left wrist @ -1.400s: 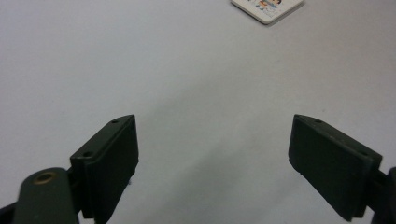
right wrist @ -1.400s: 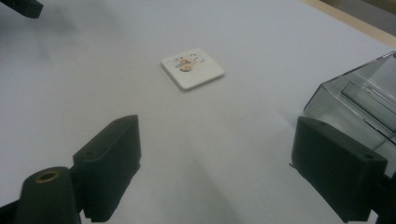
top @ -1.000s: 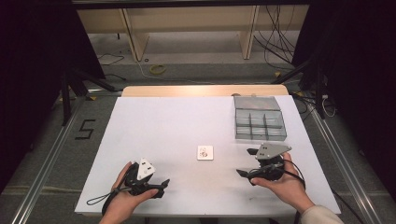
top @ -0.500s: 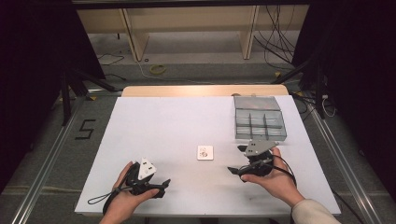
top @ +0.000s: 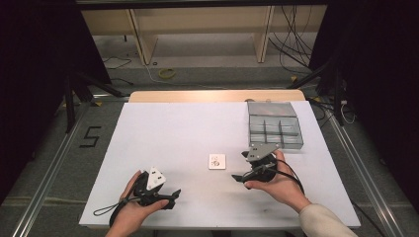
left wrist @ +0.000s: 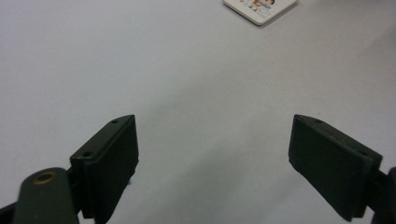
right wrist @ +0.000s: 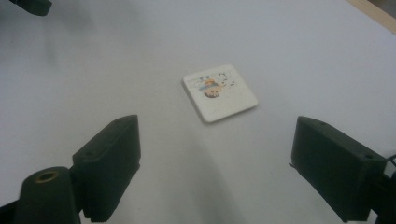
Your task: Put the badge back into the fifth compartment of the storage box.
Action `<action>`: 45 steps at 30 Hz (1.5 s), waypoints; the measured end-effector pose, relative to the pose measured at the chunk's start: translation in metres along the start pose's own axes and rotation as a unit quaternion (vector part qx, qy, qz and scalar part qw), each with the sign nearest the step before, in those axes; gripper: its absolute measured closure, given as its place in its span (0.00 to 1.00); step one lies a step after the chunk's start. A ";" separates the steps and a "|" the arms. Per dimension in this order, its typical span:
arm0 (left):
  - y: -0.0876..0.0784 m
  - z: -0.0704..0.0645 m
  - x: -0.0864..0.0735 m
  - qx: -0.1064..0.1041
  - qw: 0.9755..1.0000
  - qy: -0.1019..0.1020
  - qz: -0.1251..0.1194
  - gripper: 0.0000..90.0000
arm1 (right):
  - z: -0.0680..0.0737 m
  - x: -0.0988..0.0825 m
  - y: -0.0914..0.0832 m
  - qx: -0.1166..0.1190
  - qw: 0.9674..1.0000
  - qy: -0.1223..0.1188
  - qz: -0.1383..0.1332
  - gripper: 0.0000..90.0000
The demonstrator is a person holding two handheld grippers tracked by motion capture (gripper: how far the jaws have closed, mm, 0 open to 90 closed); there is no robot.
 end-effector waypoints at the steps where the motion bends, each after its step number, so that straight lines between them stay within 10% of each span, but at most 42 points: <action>1: 0.000 0.000 0.000 0.000 1.000 0.000 0.000 0.17 | 0.000 0.002 0.002 0.001 1.000 -0.002 0.002 0.18; 27: 0.001 0.000 0.000 -0.004 1.000 -0.001 0.000 0.17 | -0.014 0.031 0.047 0.038 0.998 -0.024 0.053 0.18; 45: 0.001 0.000 0.000 -0.006 1.000 0.000 -0.001 0.17 | -0.023 0.047 0.085 0.075 0.988 -0.049 0.123 0.19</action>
Point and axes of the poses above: each handheld gripper's, and its own axes: y roughly forward along the jaws, x roughly out of its top, z roughly to its left, the point moved 1 cm from there along y, roughly forward along the jaws, and after that the axes turned 5 degrees about -y, right-handed, at the moved point
